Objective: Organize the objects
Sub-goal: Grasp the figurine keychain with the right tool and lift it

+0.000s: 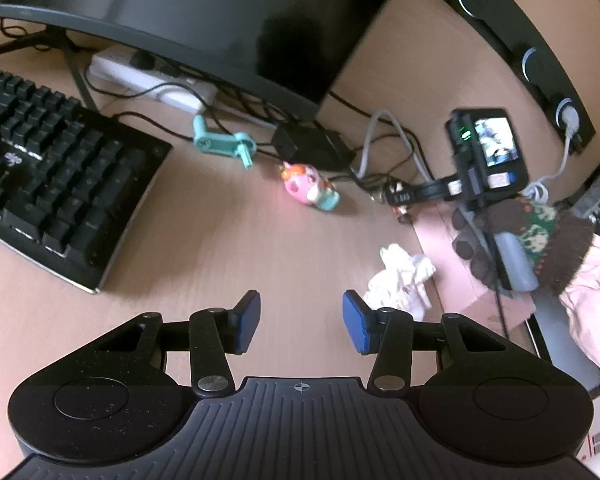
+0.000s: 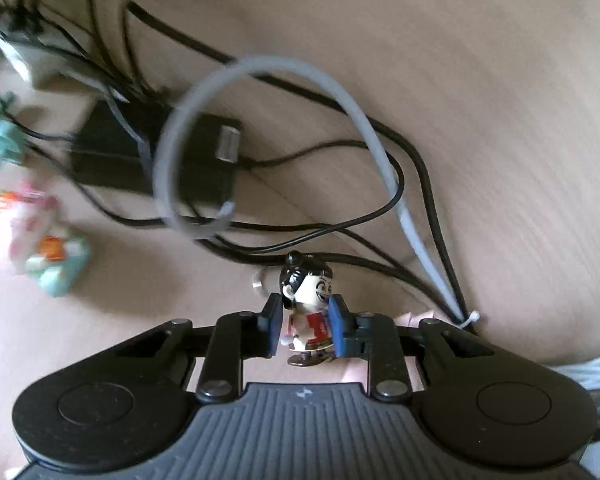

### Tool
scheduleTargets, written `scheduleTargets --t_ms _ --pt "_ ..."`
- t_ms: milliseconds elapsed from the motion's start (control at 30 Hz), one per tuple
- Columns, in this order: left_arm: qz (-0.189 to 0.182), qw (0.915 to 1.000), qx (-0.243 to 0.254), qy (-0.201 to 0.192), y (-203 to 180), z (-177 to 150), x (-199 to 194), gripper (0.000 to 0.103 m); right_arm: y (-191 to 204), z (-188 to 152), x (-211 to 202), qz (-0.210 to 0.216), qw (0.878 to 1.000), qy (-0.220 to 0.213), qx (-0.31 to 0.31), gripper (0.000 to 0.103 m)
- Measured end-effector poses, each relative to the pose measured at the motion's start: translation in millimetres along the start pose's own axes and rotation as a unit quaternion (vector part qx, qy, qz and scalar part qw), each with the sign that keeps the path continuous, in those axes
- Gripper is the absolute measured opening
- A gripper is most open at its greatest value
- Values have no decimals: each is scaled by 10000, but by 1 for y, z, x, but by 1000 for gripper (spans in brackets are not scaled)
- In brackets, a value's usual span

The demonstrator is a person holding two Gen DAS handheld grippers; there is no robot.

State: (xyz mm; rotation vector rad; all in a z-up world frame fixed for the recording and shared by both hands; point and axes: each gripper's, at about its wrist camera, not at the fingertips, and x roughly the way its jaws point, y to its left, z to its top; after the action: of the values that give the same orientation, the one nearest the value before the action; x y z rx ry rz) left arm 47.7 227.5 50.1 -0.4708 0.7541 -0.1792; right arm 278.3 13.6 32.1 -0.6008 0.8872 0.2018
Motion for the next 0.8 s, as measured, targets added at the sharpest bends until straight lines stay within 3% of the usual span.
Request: scheduleTargets --t_ms 233,400,467,500,533,667,800 --pt "89 9996 185 173 -12 -16 2 50 21 -46 -99 748 9936 -842 41 24" --pt "286 9995 15 153 -7 -23 -6 50 58 -79 -146 1482 9842 -873 -422 25" --pt "329 9994 -66 89 -2 -23 -12 50 69 -87 -156 1761 9783 -1007 -423 35" --pt "355 9993 -110 54 1 -22 -15 50 73 -87 -160 1781 9766 -1145 -386 45" --pt "373 9992 -146 14 4 -21 -19 50 78 -84 -161 1740 9755 -1304 -330 47" --pt "411 9987 -189 -225 20 -19 -46 50 111 -56 -143 1485 9687 -1981 -181 48" --pt "537 9972 -236 -466 42 -22 -76 50 157 -14 -103 980 9710 -2181 -3 47"
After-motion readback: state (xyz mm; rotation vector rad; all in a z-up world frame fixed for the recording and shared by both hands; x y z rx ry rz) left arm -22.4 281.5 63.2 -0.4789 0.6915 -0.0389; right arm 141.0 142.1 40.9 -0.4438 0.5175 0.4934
